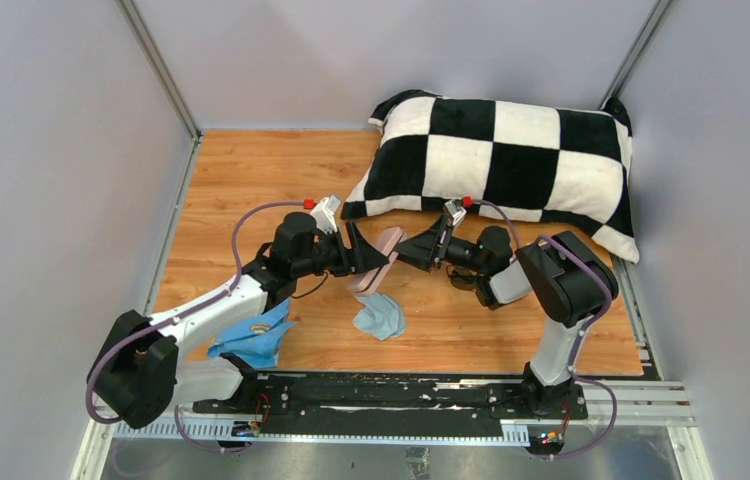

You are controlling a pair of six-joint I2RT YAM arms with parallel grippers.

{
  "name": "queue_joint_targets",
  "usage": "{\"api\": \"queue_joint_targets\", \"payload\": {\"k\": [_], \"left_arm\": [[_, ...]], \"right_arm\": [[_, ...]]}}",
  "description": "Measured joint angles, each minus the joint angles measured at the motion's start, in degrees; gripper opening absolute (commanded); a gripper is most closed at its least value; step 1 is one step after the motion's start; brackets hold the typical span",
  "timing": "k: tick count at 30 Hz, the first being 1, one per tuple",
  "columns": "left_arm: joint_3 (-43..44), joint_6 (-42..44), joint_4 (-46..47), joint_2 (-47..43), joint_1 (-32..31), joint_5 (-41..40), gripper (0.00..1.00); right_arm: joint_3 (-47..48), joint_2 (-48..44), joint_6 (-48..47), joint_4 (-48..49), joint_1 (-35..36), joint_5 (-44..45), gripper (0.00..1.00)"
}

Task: Organize the sunglasses
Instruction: Open the sunglasses case.

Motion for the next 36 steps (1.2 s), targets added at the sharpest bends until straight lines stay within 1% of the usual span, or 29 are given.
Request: {"api": "queue_joint_targets", "payload": {"k": [5, 11, 15, 17, 24, 31, 36], "left_arm": [[0.0, 1.22, 0.0, 1.92, 0.04, -1.73, 0.0], [0.0, 1.88, 0.0, 3.74, 0.68, -3.74, 0.0], [0.0, 2.54, -0.07, 3.78, 0.74, -5.31, 0.0], [0.0, 2.86, -0.46, 3.82, 0.76, -6.08, 0.0], [0.0, 3.74, -1.68, 4.09, 1.11, -7.19, 0.0], [0.0, 3.98, 0.98, 4.39, 0.28, -4.17, 0.0], [0.0, 3.89, 2.54, 6.25, 0.26, -3.43, 0.0]], "right_arm": [[0.74, 0.22, -2.99, -5.44, 0.33, 1.14, 0.78], [4.33, -2.64, -8.76, -20.39, 0.94, 2.78, 0.75], [6.93, -4.72, -11.41, -29.18, 1.55, 4.02, 0.69], [8.22, -5.07, -12.15, -32.79, 1.95, 4.55, 0.68], [11.37, -5.16, -12.85, -40.39, 3.48, 6.21, 0.61], [13.77, -4.74, -14.08, -47.52, 6.91, 9.25, 0.54], [13.86, -4.7, -14.1, -49.18, 7.04, 10.03, 0.46]]}}
